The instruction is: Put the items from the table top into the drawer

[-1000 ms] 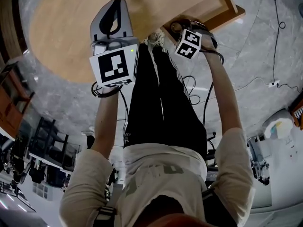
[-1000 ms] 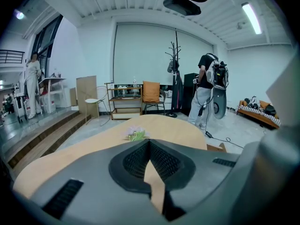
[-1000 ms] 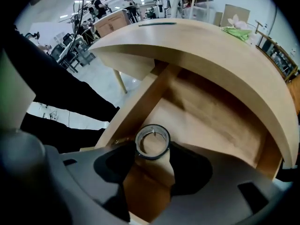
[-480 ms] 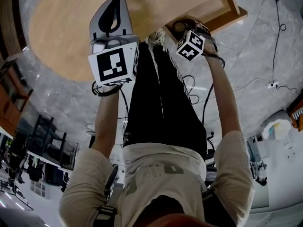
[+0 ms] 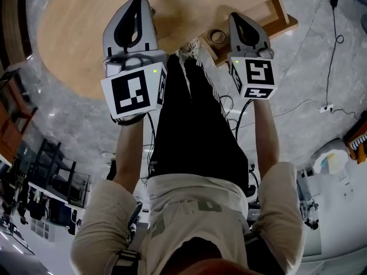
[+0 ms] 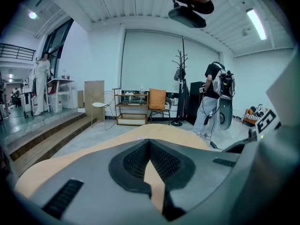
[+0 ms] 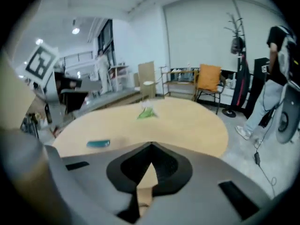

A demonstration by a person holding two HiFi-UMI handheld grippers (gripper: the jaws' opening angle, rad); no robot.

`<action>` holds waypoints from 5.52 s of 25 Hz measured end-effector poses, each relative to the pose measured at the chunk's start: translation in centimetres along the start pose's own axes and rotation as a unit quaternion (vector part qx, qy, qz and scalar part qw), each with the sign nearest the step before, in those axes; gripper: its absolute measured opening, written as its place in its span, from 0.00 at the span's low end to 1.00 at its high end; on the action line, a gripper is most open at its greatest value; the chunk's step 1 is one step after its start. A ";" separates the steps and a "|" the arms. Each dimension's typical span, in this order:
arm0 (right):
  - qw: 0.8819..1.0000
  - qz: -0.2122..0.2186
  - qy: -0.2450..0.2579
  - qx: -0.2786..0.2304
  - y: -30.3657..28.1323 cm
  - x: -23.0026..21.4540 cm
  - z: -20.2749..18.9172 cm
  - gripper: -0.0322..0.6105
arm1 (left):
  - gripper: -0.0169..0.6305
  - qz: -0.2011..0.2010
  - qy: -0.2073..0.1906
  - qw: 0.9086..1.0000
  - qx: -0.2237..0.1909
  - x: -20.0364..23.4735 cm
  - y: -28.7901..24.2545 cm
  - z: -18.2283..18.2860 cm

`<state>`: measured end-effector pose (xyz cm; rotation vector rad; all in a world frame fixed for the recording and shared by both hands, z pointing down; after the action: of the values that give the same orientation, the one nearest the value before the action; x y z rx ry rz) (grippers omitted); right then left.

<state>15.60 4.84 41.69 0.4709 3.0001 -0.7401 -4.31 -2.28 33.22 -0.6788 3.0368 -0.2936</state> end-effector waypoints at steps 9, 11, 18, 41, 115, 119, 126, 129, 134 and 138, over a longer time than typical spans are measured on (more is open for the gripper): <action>0.992 -0.022 0.010 -0.121 3.0 2.4 7.9 0.06 | 0.04 0.013 -0.018 0.999 -0.027 0.8 1.3 2.2; 0.992 -0.013 0.016 -0.121 2.8 2.8 8.1 0.06 | 0.04 0.018 -0.014 0.999 -0.026 1.0 1.5 2.0; 0.985 0.116 0.092 -0.091 -1.7 6.7 9.0 0.06 | 0.04 0.054 -0.010 0.998 -0.027 3.6 3.0 1.5; 0.561 0.563 0.564 0.227 -14.8 25.9 -2.5 0.44 | 0.04 0.247 0.044 0.968 -0.017 15.7 15.0 -2.0; 0.934 -0.274 -0.205 -0.106 2.0 -3.9 5.1 0.29 | 0.04 -0.043 0.018 0.999 0.012 3.0 0.0 5.0; 0.895 -0.317 -0.312 -0.039 3.5 -6.4 -4.0 0.29 | 0.04 -0.093 0.008 0.995 0.024 -0.6 -2.4 4.5; 0.847 -0.336 -0.407 0.064 0.7 -6.2 -14.1 0.29 | 0.04 -0.159 -0.014 0.987 0.033 -4.6 -4.6 2.7; 0.836 -0.337 -0.422 0.096 -0.7 -5.8 -16.4 0.29 | 0.04 -0.171 -0.016 0.984 0.052 -5.6 -4.4 1.6; 0.810 -0.344 -0.456 0.132 -1.8 -5.7 -19.6 0.29 | 0.04 -0.194 -0.019 0.978 0.068 -6.7 -4.4 0.3; 0.801 -0.337 -0.473 0.147 -2.6 -5.8 -21.1 0.29 | 0.04 -0.201 -0.025 0.976 0.075 -6.6 -4.9 -0.6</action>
<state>21.61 10.66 62.09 -0.8082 2.0150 -1.0438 3.71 -3.73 34.55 -1.2606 2.7687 -0.4945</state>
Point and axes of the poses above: the fingertips, and each gripper's own axes: y backward along the fingers, x to its left, z out of its top, the point moved 5 cm from there along y, backward along the fingers, and after that the axes turned 15 degrees about -x, right-handed, at the moved point
